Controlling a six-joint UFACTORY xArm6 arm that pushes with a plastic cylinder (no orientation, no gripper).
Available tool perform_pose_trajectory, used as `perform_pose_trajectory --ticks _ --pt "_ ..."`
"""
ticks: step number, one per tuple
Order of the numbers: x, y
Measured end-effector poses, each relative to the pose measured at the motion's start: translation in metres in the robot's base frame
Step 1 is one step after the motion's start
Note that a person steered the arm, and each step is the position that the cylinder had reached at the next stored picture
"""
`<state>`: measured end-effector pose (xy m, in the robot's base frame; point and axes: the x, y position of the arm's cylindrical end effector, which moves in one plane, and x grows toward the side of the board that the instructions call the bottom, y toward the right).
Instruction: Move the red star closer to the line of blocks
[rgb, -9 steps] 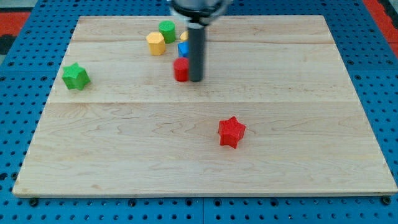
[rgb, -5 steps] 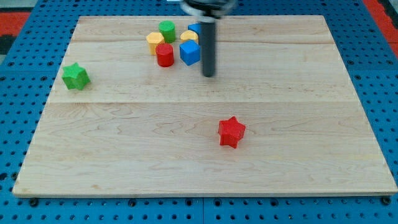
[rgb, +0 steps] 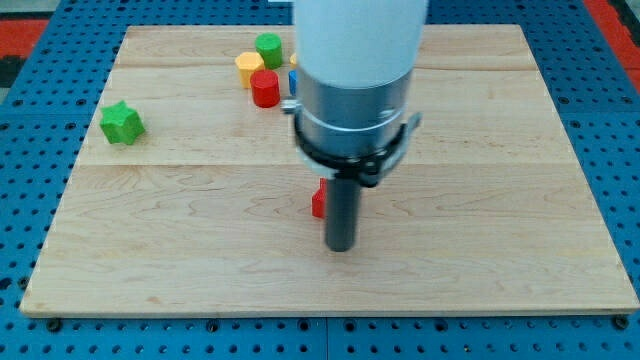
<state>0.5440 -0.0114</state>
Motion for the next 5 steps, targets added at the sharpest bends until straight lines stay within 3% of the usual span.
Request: perform_pose_trajectory --ticks 1,2,3,4,5 --pt "-0.065 -0.01" --pt "-0.051 0.007" --pt "0.007 0.005" --pt "0.016 0.053" --pt "-0.018 0.064"
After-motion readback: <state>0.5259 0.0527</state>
